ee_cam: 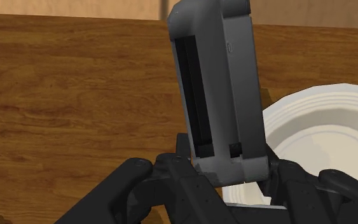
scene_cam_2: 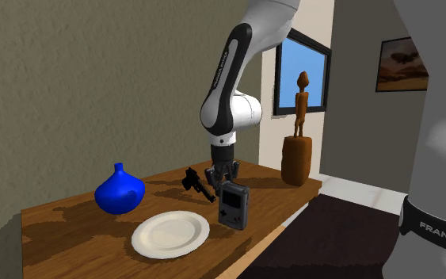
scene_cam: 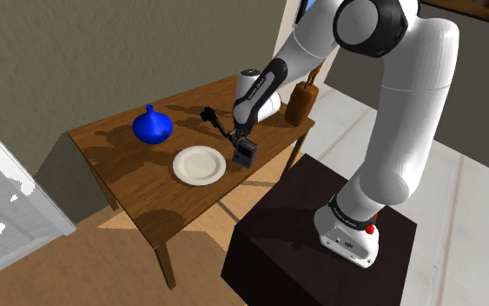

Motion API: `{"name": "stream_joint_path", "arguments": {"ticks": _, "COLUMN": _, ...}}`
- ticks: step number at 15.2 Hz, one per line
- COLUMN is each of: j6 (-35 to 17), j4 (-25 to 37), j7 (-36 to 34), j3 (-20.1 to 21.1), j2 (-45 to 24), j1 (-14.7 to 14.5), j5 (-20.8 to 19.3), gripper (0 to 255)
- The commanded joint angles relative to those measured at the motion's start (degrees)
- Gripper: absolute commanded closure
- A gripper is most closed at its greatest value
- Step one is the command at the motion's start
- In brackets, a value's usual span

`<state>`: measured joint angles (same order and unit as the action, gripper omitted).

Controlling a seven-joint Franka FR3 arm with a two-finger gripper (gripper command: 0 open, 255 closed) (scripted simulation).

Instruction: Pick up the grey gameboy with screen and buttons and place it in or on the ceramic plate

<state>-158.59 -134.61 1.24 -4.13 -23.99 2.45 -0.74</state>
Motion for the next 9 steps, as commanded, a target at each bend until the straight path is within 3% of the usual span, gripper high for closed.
{"name": "stream_joint_path", "arguments": {"ticks": 1, "j6": 1.1, "j4": -0.4, "j7": 0.0, "j3": -0.1, "j2": 1.6, "j1": -0.1, "j5": -0.1, "gripper": 255}}
{"name": "stream_joint_path", "arguments": {"ticks": 9, "j6": 6.5, "j4": -1.2, "j7": -0.2, "j3": -0.5, "j2": 7.8, "j1": -0.4, "j5": -0.6, "gripper": 255}}
